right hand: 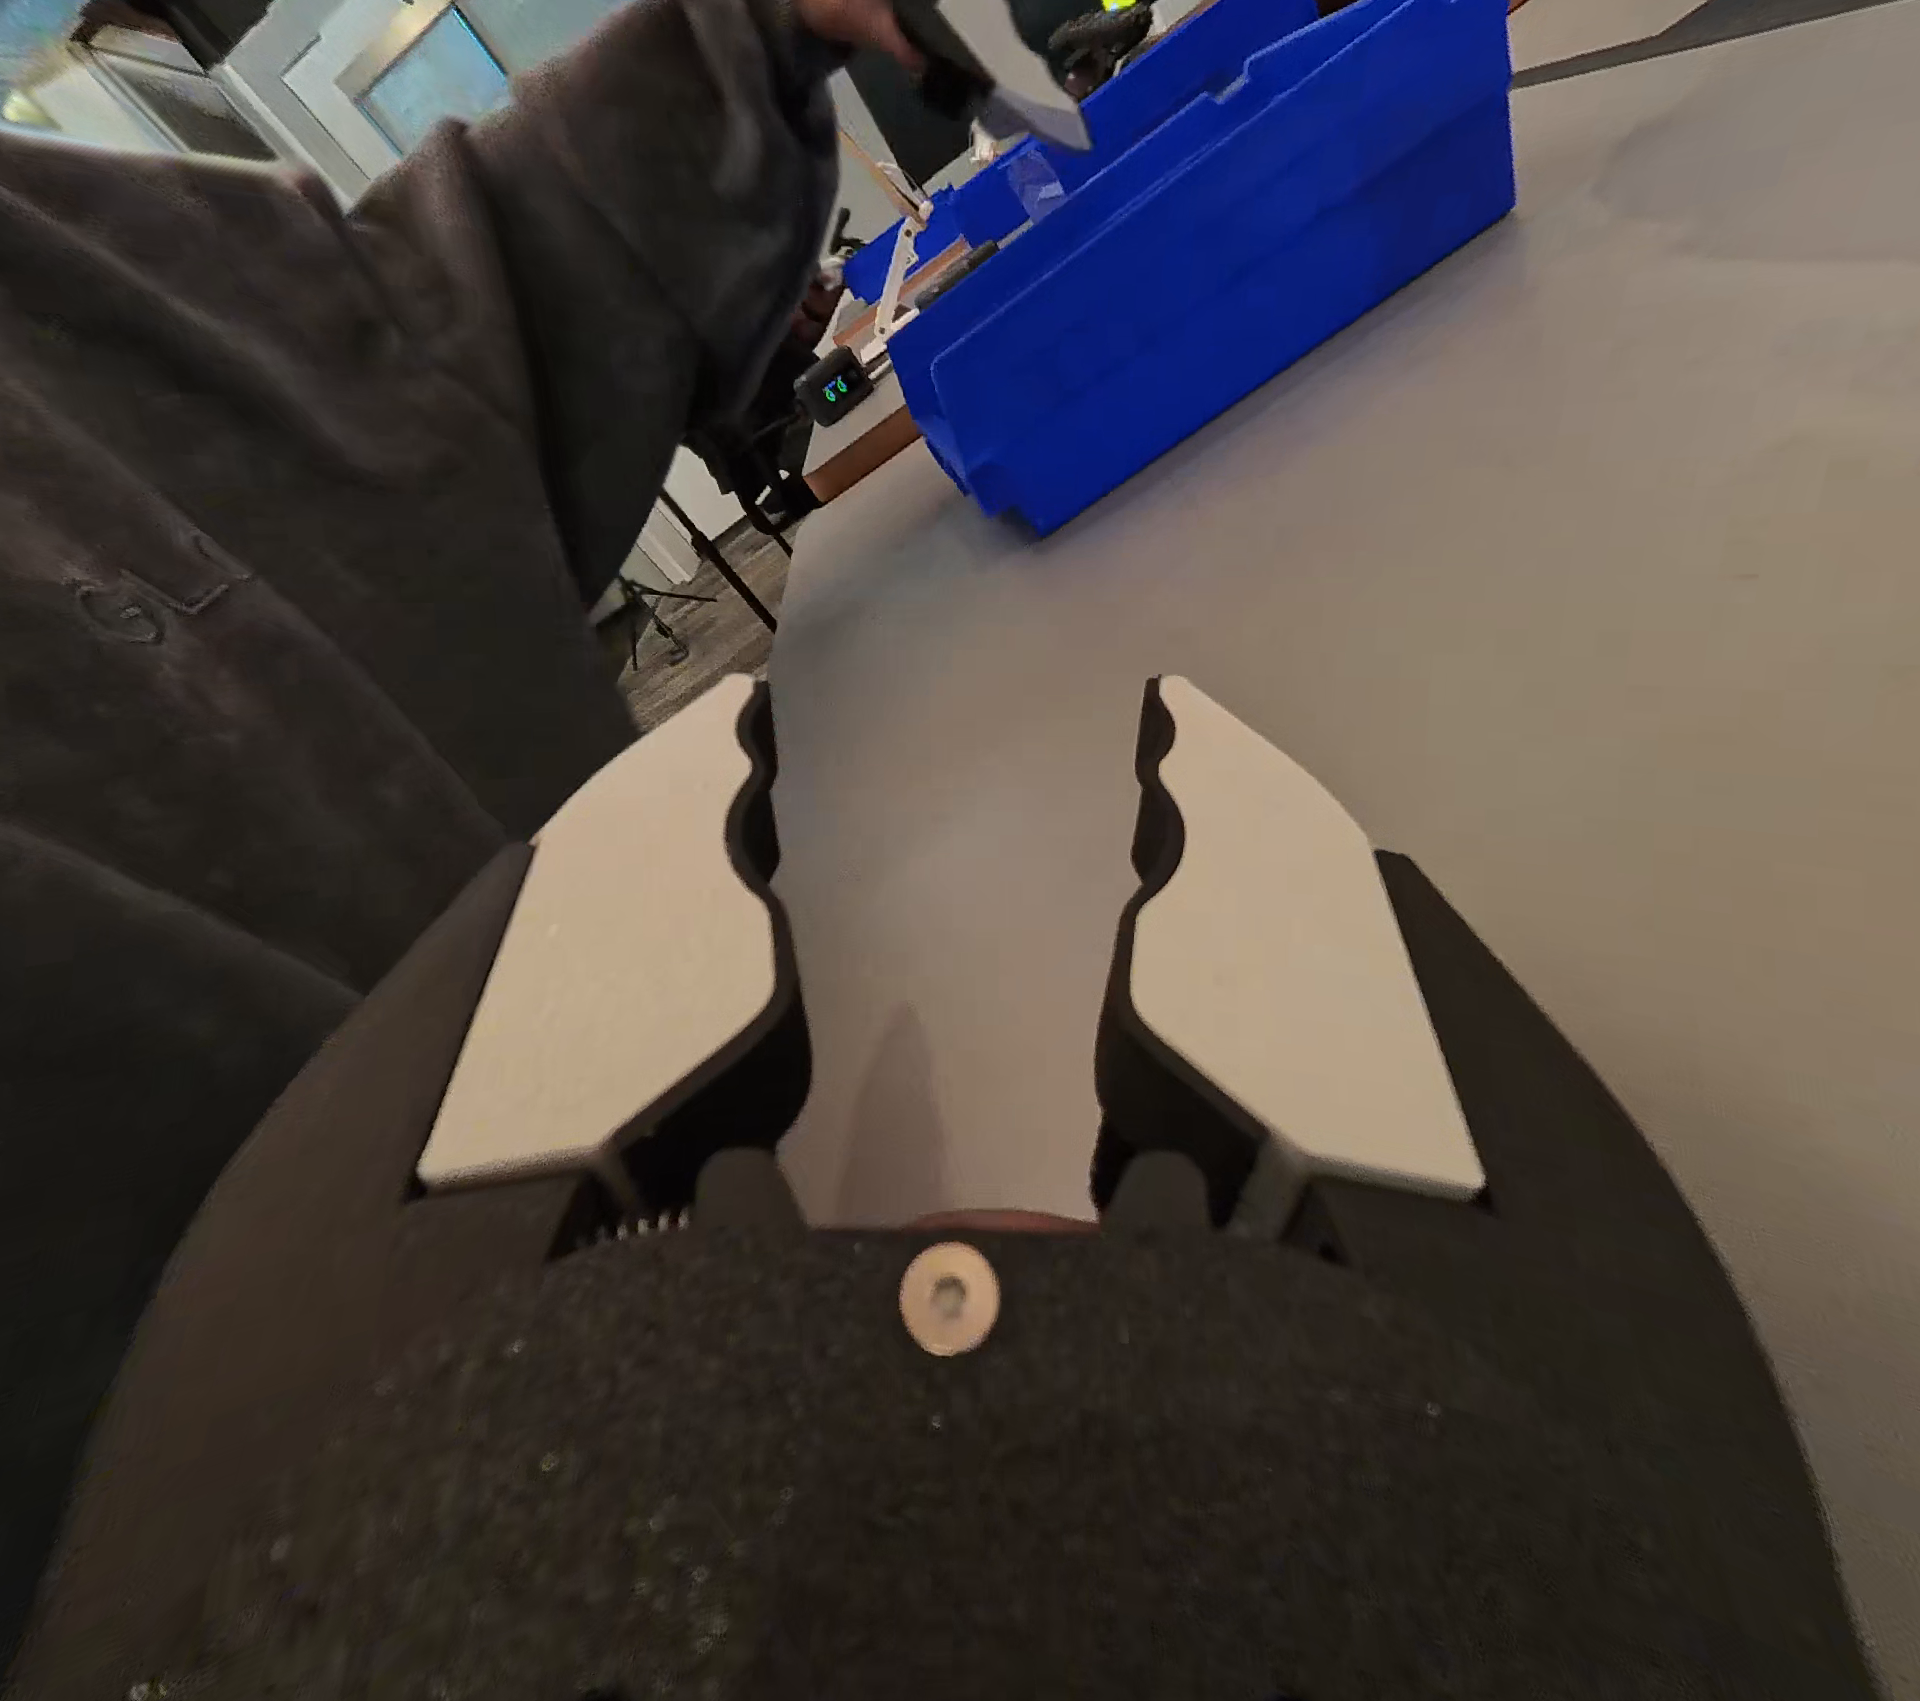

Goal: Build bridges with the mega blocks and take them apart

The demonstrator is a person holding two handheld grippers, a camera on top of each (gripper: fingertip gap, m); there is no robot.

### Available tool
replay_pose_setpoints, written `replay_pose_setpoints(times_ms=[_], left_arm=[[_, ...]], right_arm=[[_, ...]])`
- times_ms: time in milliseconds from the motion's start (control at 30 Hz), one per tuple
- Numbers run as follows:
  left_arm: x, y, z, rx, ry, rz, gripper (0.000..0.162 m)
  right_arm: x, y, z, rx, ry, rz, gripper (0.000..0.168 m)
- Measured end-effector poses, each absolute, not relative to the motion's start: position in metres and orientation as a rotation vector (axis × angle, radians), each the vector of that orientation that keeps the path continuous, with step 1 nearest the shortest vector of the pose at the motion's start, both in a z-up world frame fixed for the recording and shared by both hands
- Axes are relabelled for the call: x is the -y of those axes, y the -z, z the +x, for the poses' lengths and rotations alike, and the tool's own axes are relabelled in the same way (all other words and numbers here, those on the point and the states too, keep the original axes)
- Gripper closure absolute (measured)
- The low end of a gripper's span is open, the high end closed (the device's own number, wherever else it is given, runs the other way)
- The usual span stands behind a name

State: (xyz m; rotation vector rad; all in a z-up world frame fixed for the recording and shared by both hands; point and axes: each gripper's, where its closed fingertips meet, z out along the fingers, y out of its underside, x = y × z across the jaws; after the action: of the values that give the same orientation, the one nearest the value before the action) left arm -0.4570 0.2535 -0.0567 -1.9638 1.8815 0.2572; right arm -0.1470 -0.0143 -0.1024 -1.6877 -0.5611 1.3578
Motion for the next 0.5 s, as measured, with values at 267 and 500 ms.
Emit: replay_pose_setpoints(times_ms=[267,500], left_arm=[[-0.31,0.107,-0.481,-2.087,-0.164,-2.159,0.085],[-0.318,0.142,-0.481,-2.284,-0.299,-2.031,0.088]], right_arm=[[0.018,0.103,-0.15,0.566,-1.433,-1.686,0.1],[0.021,0.103,-0.152,0.579,-1.462,-1.687,0.101]])
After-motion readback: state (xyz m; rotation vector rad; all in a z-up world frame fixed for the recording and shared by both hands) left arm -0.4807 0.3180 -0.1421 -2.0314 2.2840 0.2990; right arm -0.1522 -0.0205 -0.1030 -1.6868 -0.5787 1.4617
